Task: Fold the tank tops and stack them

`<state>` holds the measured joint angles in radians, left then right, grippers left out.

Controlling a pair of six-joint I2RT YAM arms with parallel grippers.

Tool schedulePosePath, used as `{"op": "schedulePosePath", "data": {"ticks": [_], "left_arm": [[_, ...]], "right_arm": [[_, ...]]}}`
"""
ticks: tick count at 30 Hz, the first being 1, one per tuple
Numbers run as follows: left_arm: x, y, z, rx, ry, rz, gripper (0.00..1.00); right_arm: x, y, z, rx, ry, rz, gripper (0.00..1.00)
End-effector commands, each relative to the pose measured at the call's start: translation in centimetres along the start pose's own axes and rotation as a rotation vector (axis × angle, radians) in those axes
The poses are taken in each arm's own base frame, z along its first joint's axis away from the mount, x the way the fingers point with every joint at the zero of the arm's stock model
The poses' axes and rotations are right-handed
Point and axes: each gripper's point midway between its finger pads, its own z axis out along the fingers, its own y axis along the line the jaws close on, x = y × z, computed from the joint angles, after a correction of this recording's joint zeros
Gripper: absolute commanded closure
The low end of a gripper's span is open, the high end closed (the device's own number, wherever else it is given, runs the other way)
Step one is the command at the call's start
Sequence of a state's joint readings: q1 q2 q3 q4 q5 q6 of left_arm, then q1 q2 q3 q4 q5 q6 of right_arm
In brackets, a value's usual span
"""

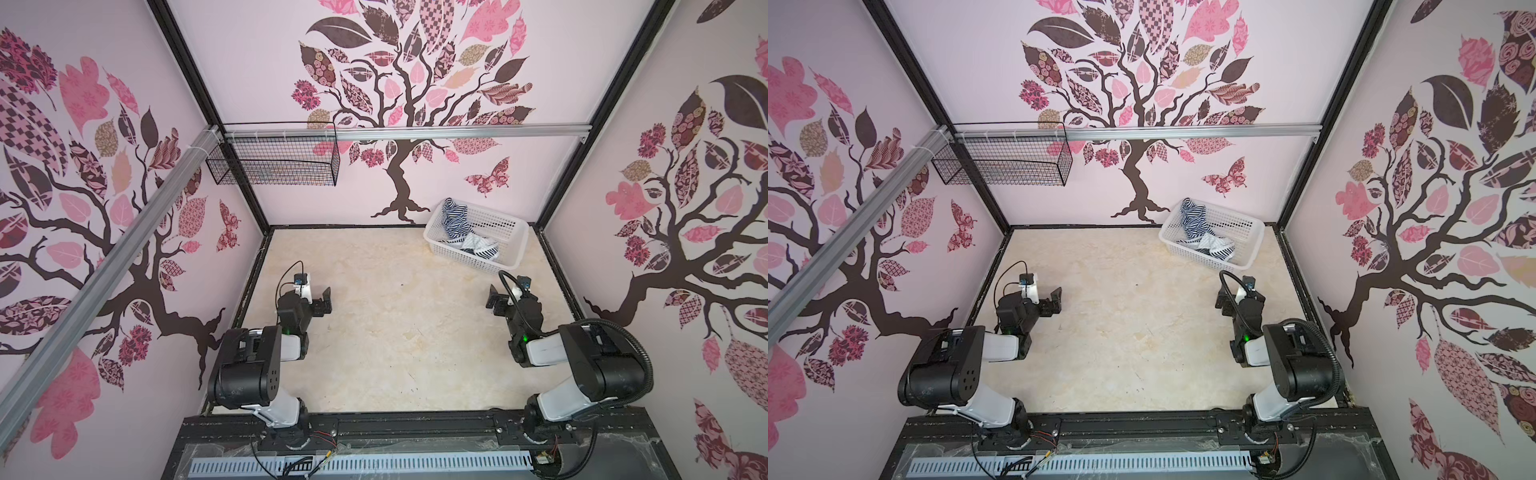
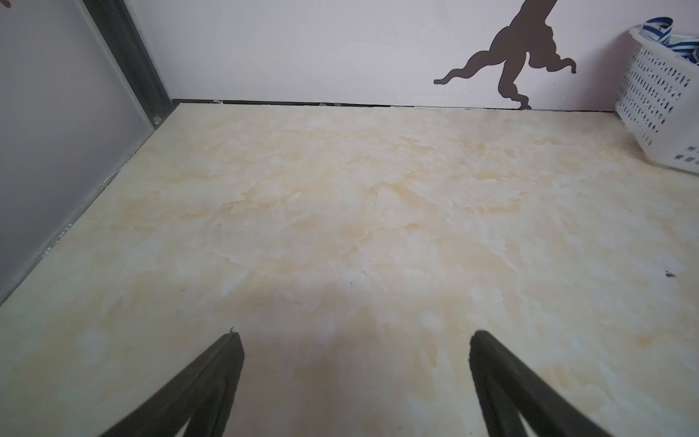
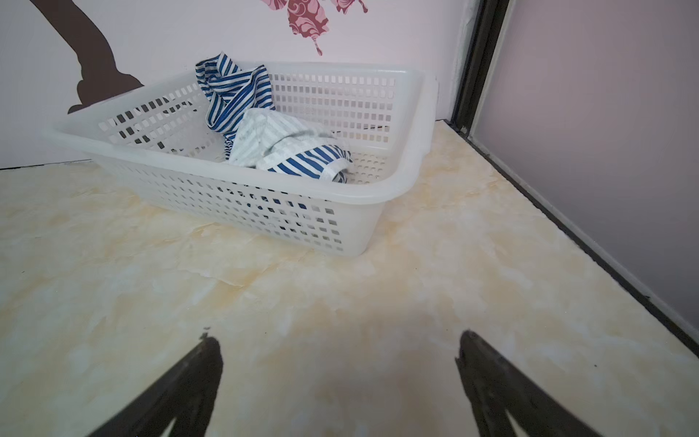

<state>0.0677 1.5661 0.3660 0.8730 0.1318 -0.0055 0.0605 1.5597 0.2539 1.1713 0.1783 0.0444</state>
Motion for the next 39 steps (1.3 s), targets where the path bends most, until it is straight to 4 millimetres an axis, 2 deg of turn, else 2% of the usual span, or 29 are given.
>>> {"op": "schedulePosePath", "data": {"ticks": [1,39], "left_arm": [[-1.06,0.31,0.08,-0.014,-0.027,-0.002,0.03],[-1.04,0.3,0.1,-0.015,-0.025,-0.002,0.03]], "right_arm": [[-1.18,0.29,-0.21,-0.013,-0.044,0.003,0.0],[-1.03,0.21,0.36,-0.003,-0.024,0.007,0.0]]}}
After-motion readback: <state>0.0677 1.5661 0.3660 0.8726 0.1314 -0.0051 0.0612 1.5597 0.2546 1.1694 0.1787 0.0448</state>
